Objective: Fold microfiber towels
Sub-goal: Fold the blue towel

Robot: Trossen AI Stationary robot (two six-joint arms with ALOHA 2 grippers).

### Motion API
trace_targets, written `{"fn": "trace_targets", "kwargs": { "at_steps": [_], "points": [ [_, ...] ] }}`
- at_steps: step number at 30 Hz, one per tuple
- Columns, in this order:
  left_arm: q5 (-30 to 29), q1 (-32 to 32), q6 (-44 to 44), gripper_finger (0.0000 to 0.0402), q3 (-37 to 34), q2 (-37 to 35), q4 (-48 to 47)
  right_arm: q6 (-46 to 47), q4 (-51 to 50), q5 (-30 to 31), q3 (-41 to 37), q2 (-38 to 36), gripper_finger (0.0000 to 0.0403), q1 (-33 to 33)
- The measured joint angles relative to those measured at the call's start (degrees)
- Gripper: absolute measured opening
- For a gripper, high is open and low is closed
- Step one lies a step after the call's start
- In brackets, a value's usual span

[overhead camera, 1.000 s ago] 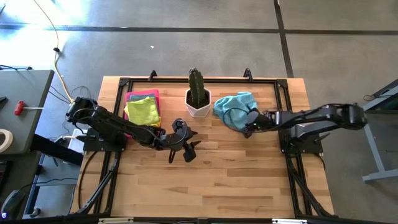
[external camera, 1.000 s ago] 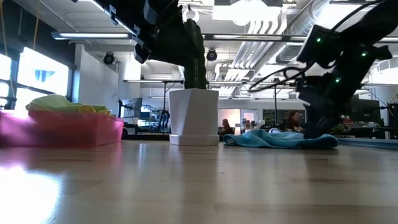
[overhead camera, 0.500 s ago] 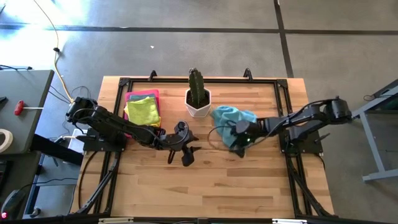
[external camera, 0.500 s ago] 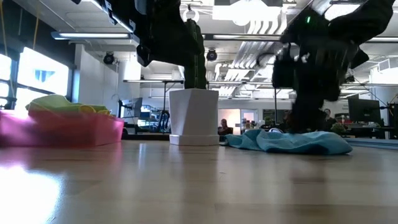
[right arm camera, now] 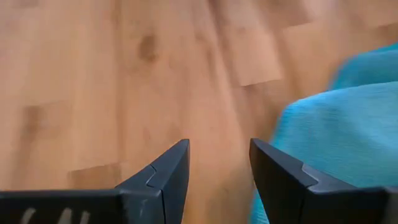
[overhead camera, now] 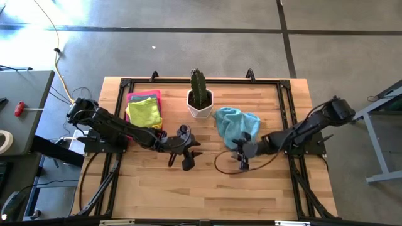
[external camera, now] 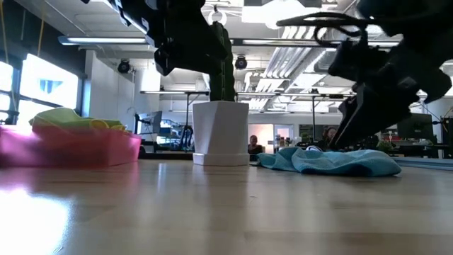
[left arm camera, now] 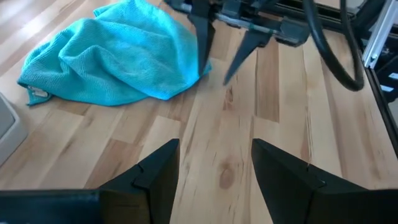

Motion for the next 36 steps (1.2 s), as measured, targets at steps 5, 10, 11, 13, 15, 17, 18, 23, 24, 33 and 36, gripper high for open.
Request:
{"fn": "trace_targets", "kwargs": {
  "at_steps": [5,10,11,13,15,17,18,23,24,33,36],
  "points": [
    [0.0,0.0,0.5,0.0188,0.0,0.0,-0.1,1.0,-2.7,11.6,0.0,0.0,0.0161,5.6],
    [-0.2,0.0,0.5,0.0188,0.0,0.0,-0.1,0.6,-7.0,17.8,0.0,0.0,0.0161,9.3],
    [-0.2,0.0,0.5,0.0188,0.0,0.0,-0.1,1.1,-7.2,17.9,0.0,0.2,0.0161,9.6],
    [-0.2,0.0,0.5,0.0188,0.0,0.0,-0.1,1.5,-7.2,17.9,0.0,0.9,0.0161,10.0],
    [-0.2,0.0,0.5,0.0188,0.0,0.0,-0.1,1.2,-7.2,17.9,0.0,2.3,0.0161,10.1],
    [-0.2,0.0,0.6,0.0188,0.0,0.0,-0.1,0.8,-7.4,18.5,0.0,4.1,0.0161,10.1],
    [-0.2,0.0,0.6,0.0188,0.0,0.0,-0.1,0.1,-7.3,19.3,0.0,5.3,0.0161,10.1],
    [-0.2,0.0,0.6,0.0188,0.0,0.0,-0.3,-2.4,-8.1,26.4,0.0,9.2,0.0161,10.1],
    [-0.2,0.0,0.6,0.0188,0.0,0.0,-0.3,-2.4,-8.1,26.6,0.0,9.4,0.0159,10.1],
    [-0.6,0.1,0.6,0.0188,0.0,0.0,-0.3,-2.5,-8.4,23.2,0.0,8.9,0.0033,10.1],
    [-2.1,0.1,0.7,0.0188,0.0,0.0,-0.3,-1.9,-8.4,21.2,0.1,8.4,0.0011,10.1]
  ]
}}
